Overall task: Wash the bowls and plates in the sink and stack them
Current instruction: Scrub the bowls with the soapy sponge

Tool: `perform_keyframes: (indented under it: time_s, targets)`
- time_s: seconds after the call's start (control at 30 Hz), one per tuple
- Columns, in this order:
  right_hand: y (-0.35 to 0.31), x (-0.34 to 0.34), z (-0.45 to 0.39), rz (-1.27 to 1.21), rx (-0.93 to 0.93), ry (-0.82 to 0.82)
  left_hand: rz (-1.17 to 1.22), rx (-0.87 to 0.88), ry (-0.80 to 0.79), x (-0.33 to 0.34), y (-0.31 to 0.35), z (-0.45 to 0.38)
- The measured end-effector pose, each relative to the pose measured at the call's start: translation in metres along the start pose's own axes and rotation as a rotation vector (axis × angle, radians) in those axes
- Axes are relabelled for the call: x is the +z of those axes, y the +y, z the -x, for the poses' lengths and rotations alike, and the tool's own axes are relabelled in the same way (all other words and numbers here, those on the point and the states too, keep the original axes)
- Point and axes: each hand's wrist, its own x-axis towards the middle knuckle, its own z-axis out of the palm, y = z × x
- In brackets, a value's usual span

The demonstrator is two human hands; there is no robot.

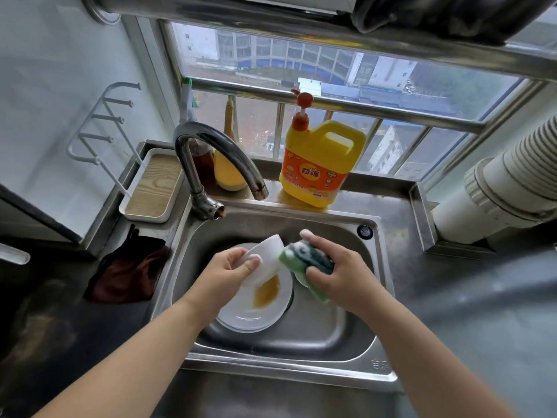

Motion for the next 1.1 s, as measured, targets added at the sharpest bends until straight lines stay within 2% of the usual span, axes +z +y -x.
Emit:
perform_keyframes:
  time_s: [0.13, 0.27, 0.33, 0.5, 0.6, 0.73, 0.87, 0.97, 1.03, 1.1]
  targets:
    - [-0.011, 0.03, 0.003, 0.079, -0.087, 0.044, 0.136, -0.026, 0.017, 0.018, 0.001, -0.001]
    - [-0.017, 0.049, -0.005, 0.121, -0.153, 0.218, 0.279, 0.013, 0.019, 0.03, 0.003, 0.002]
    - [-0.01, 0.048, -0.017, 0.072, -0.102, 0.249, 0.319, 0.02, 0.051, 0.028, 0.005, 0.003]
    - [0.003, 0.038, -0.033, -0.284, 0.141, 0.278, 0.328, 0.075, 0.026, 0.023, 0.015, 0.002]
    - [-0.01, 0.047, -0.019, -0.221, 0.057, 0.307, 0.256, 0.081, 0.041, 0.024, 0.017, -0.002]
    - [-0.03, 0.058, -0.01, 0.035, -0.149, 0.271, 0.293, 0.06, 0.046, 0.026, 0.012, -0.002]
    - [-0.019, 0.046, -0.028, -0.035, -0.039, 0.263, 0.329, 0.072, 0.048, 0.025, 0.01, 0.0]
    - [-0.004, 0.036, -0.04, -0.284, 0.124, 0.269, 0.36, 0.082, 0.011, 0.021, 0.011, 0.001]
    - [-0.001, 0.033, -0.039, -0.487, 0.232, 0.213, 0.382, 0.073, -0.002, 0.018, 0.013, 0.0]
    - [-0.001, 0.033, -0.036, -0.479, 0.239, 0.211, 0.39, 0.068, -0.009, 0.015, 0.013, 0.0]
